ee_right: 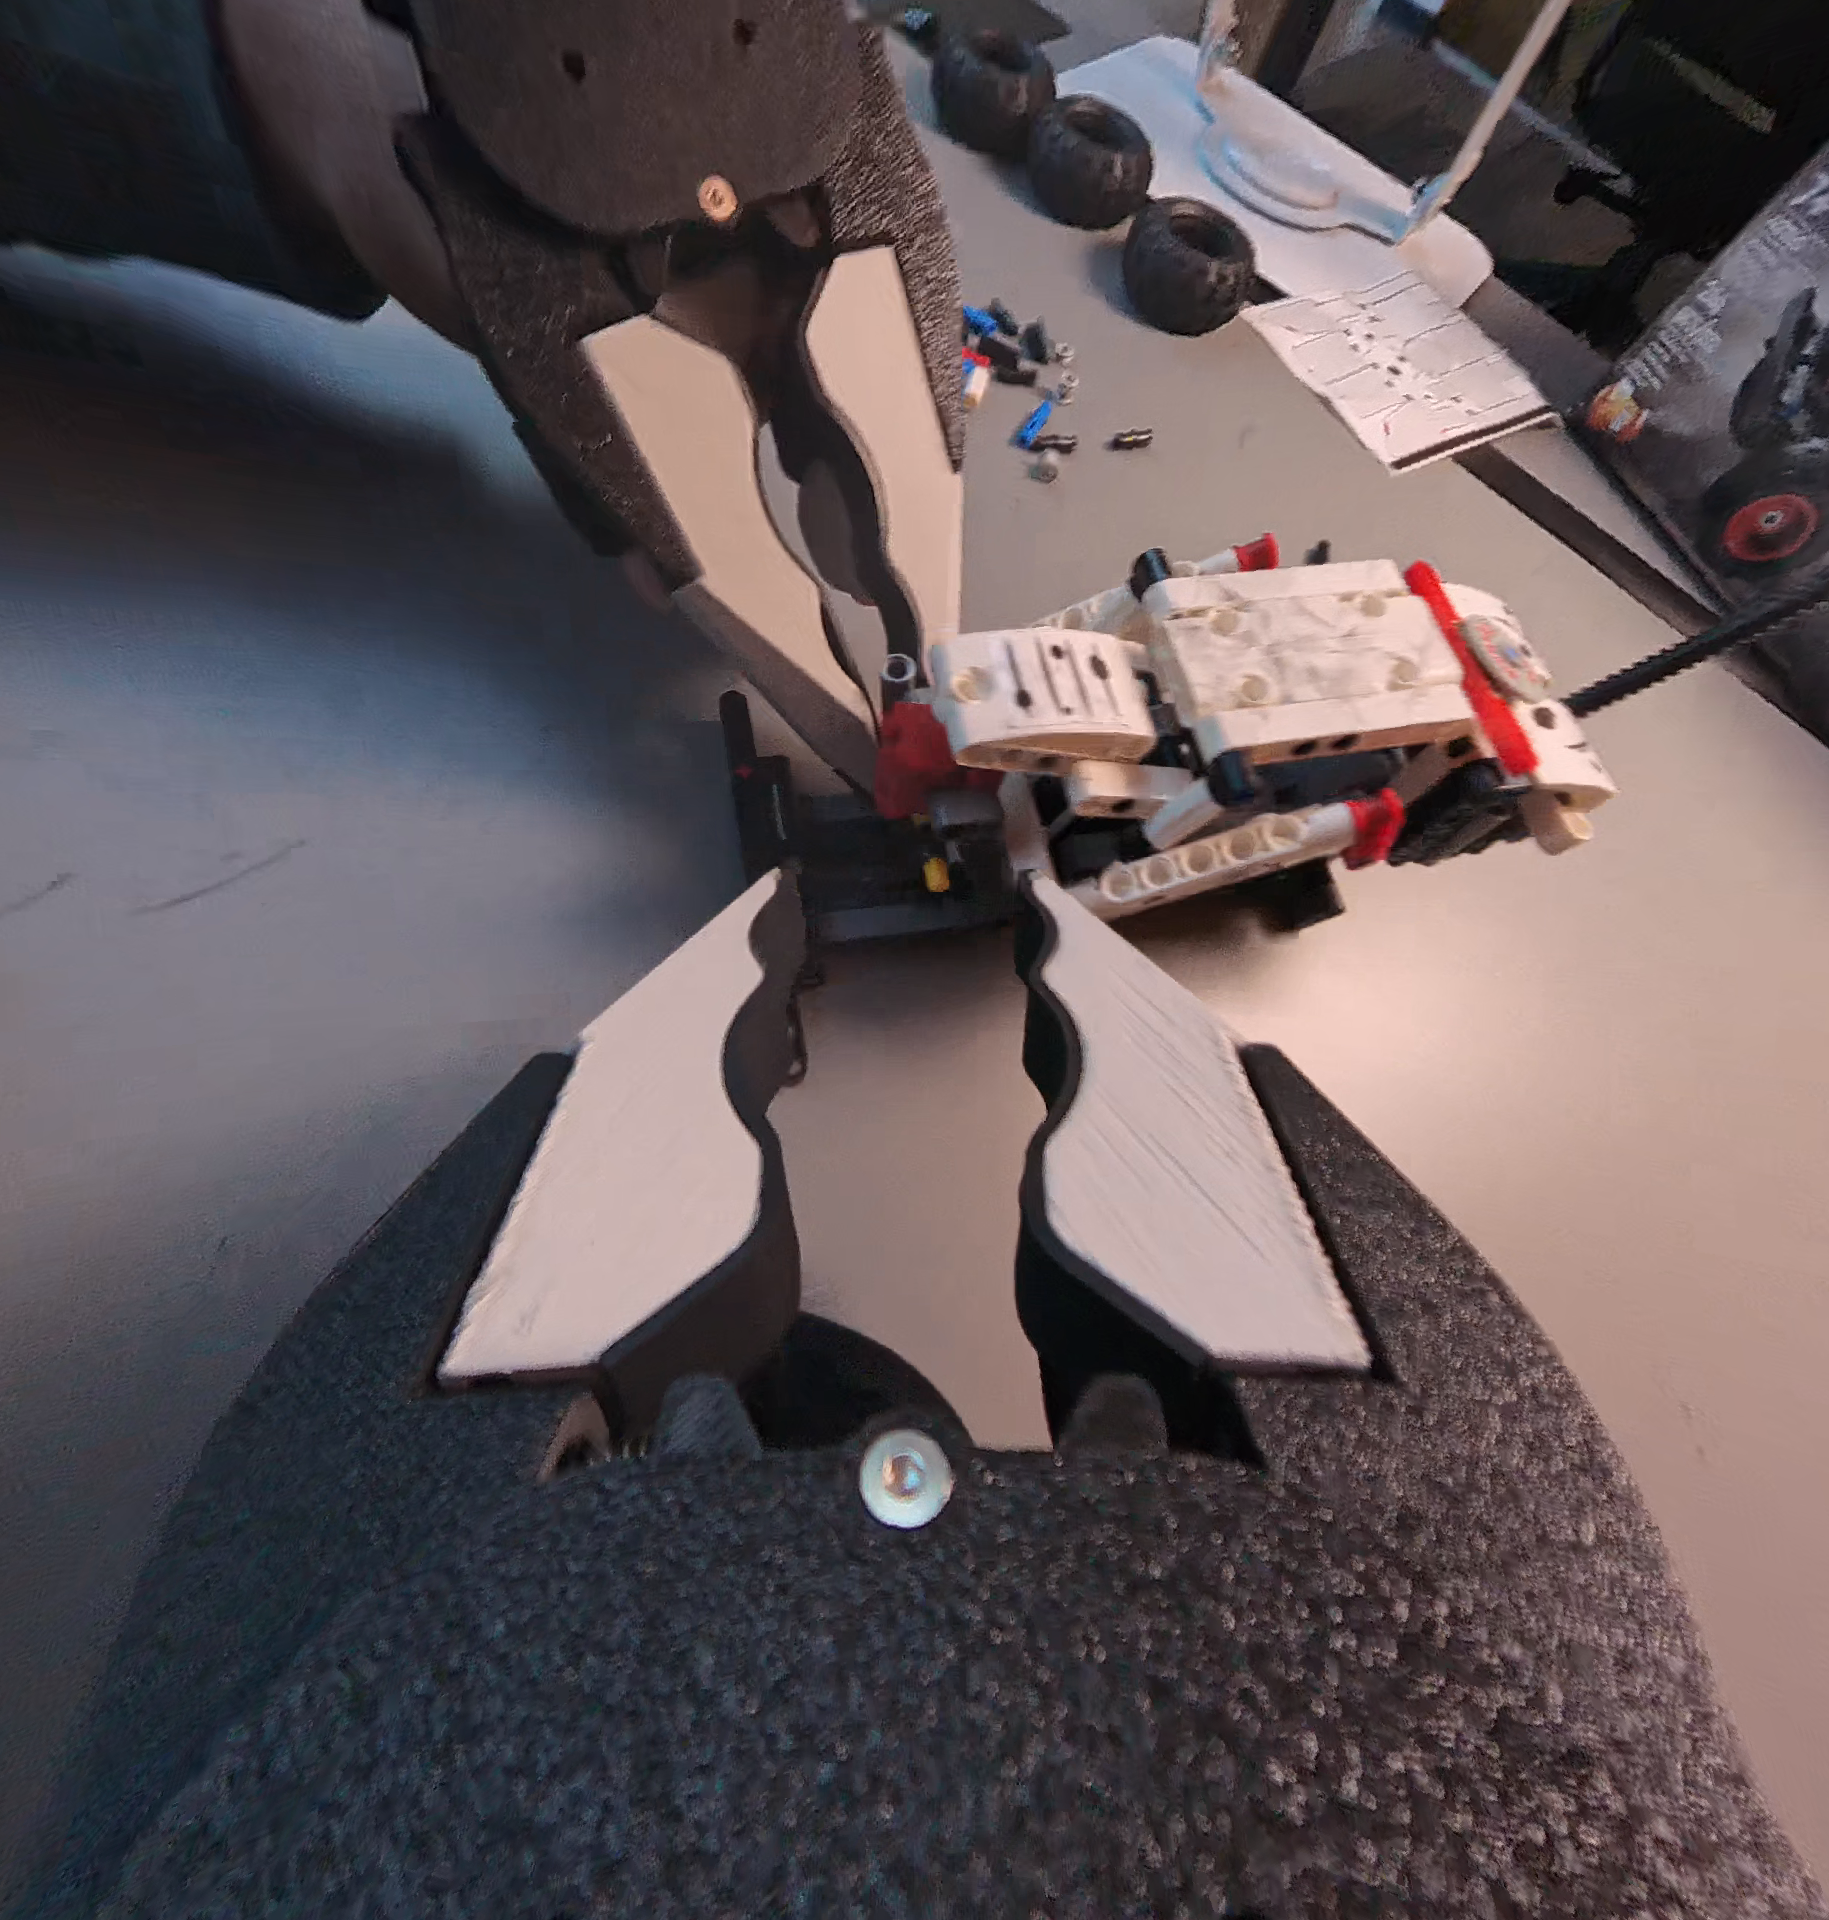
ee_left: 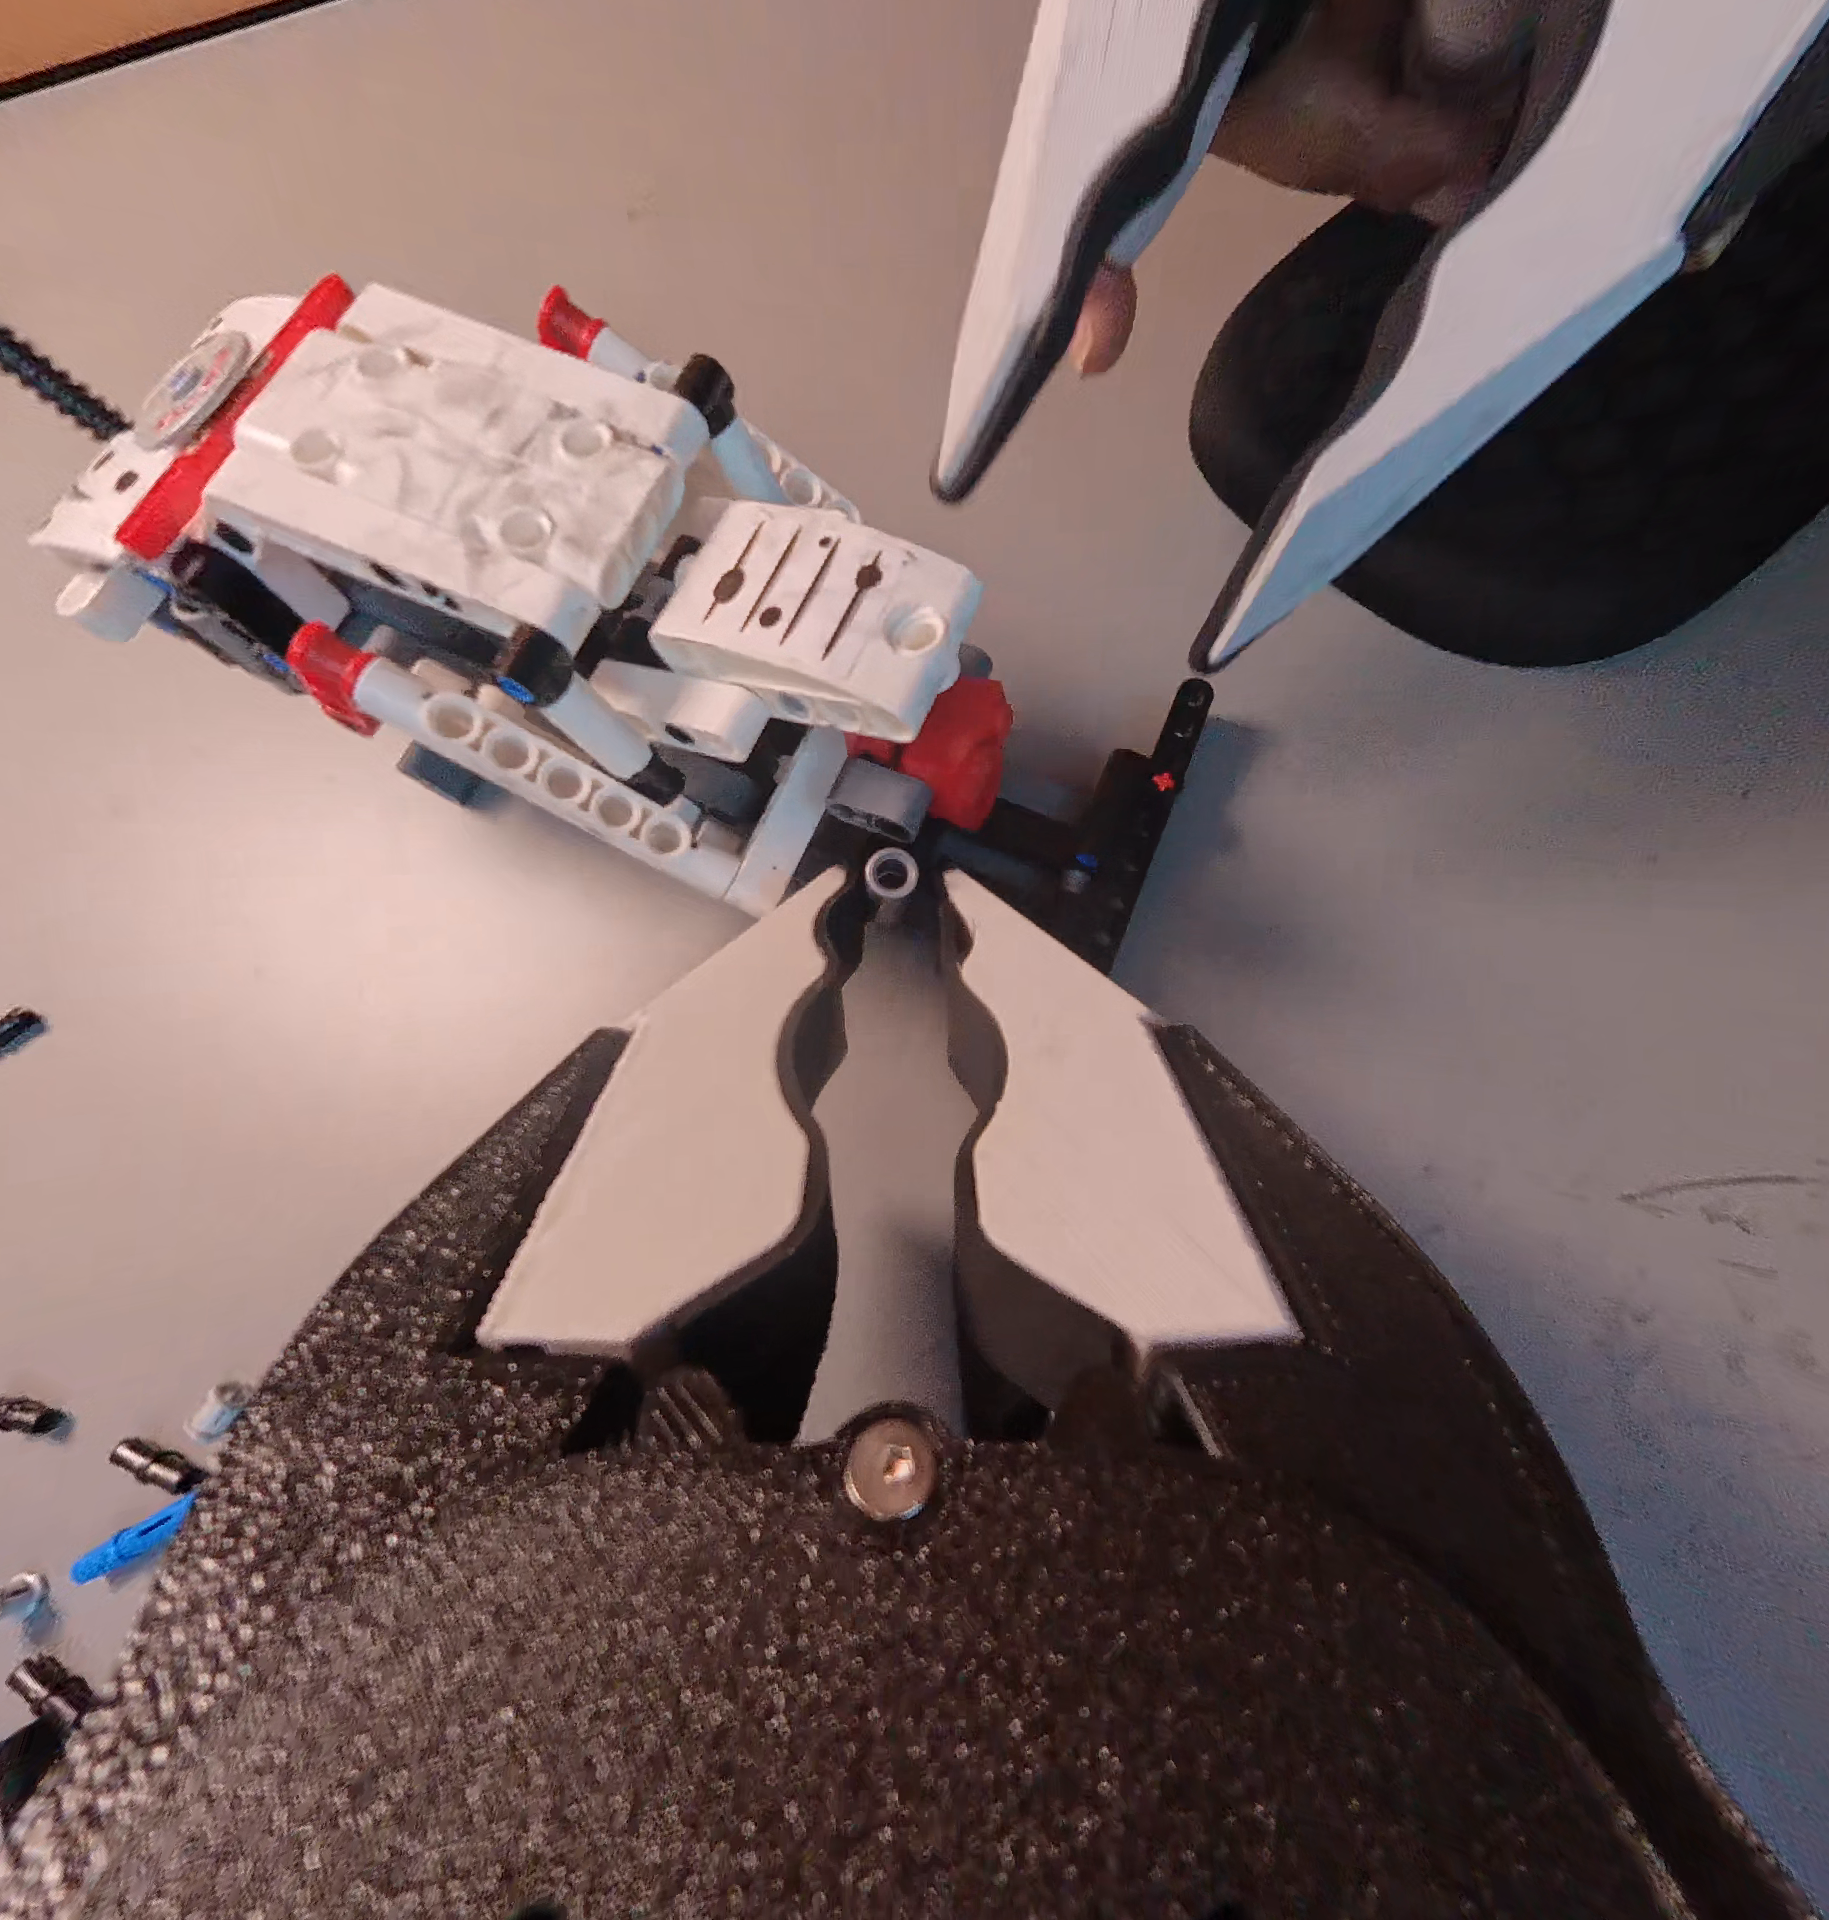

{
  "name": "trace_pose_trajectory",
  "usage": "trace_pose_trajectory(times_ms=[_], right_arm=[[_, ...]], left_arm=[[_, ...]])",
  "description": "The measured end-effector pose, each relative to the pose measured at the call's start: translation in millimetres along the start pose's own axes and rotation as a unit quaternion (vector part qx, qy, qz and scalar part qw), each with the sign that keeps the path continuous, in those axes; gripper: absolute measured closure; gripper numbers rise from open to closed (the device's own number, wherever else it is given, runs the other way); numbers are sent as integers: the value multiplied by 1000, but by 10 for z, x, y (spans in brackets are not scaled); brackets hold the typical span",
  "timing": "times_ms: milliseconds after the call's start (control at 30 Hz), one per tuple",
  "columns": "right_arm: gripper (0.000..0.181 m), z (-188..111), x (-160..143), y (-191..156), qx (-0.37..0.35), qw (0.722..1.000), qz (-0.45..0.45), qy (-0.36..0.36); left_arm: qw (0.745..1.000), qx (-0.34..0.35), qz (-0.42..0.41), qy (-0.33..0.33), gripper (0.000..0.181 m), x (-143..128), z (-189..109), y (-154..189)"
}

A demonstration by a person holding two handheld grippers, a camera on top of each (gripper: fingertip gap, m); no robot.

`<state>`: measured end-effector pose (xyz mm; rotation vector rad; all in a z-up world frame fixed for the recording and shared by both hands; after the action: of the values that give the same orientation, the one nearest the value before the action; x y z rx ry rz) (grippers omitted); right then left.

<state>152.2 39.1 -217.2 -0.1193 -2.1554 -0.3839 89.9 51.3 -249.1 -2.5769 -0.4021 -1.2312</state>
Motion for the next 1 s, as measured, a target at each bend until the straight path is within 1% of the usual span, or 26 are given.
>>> trace_pose_trajectory(times_ms=[100,167,233,333,433,500,733,867,1000], right_arm=[[148,92,-43,-73,3,999,-35,-29],[157,77,-43,-38,-1,998,-60,-36],[159,64,-95,-23,13,995,-80,-52],[163,77,-94,-54,44,993,-104,-41],[165,169,-134,-109,70,990,-116,-50],[174,228,-152,-110,71,988,-128,-53],[175,238,-144,-116,109,985,-129,-33],[175,244,-110,-132,130,984,-121,-22],[176,269,-103,-163,142,983,-118,-14]], left_arm=[[1000,1,5,-3,172,43,44,100],[1000,9,4,-6,172,37,33,132],[1000,3,-1,-5,173,29,8,184],[1000,2,-3,-3,173,13,-15,222],[1000,2,-1,-1,173,19,-9,244],[1000,2,1,-2,172,20,-3,258],[1000,3,19,-9,174,0,-28,265],[1000,-10,13,6,174,-12,-73,269],[1000,-24,10,5,174,-57,-110,292]])
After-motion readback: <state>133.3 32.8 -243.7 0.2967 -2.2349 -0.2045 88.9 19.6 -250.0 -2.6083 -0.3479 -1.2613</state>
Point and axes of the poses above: each gripper's, where its closed fingertips meet, z out along the fingers, x out of its top, y = z × x across the jaws, the point moved 2 cm from there along -z, back along the fingers, and after that the axes turned 1 degree about y, right-handed, at the moved point
